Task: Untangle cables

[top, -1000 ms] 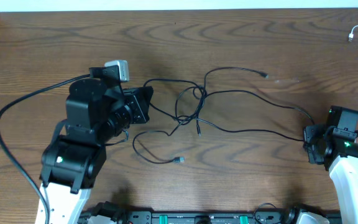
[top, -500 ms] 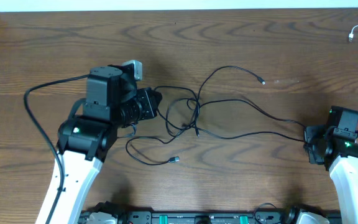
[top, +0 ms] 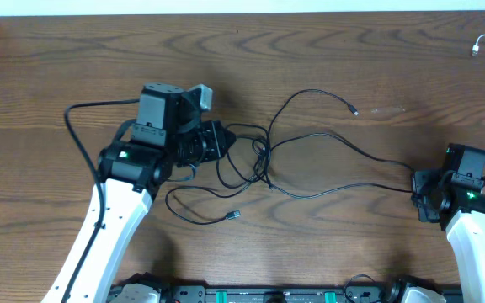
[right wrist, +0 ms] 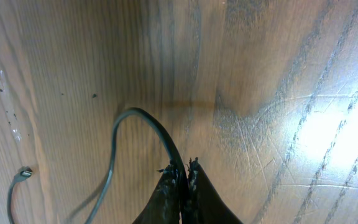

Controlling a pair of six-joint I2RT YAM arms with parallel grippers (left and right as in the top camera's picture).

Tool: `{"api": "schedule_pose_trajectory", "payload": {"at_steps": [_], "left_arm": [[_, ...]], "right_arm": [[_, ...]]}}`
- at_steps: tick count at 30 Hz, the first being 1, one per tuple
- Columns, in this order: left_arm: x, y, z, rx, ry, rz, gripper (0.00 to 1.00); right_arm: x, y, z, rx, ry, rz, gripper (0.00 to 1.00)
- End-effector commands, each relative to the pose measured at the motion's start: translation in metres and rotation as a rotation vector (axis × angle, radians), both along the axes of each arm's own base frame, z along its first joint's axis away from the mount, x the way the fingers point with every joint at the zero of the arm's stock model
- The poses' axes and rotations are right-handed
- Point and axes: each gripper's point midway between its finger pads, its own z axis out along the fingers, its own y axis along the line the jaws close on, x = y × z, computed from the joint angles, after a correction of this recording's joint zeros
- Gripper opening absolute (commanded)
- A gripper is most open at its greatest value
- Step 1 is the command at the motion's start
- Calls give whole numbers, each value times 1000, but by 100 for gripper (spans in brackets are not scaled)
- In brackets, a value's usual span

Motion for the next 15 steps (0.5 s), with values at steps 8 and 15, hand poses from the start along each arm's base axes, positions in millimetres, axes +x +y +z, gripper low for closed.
{"api": "schedule_pose_trajectory", "payload": {"at_steps": [8,15], "left_arm": [[-1,-25,-12,-8,31,-78,8],[0,-47,-12,-15,-10,-138,8]], "right_arm": [[-5,6,-3,37,20,14,6],[-7,35,-4,173,19,80,21]]}}
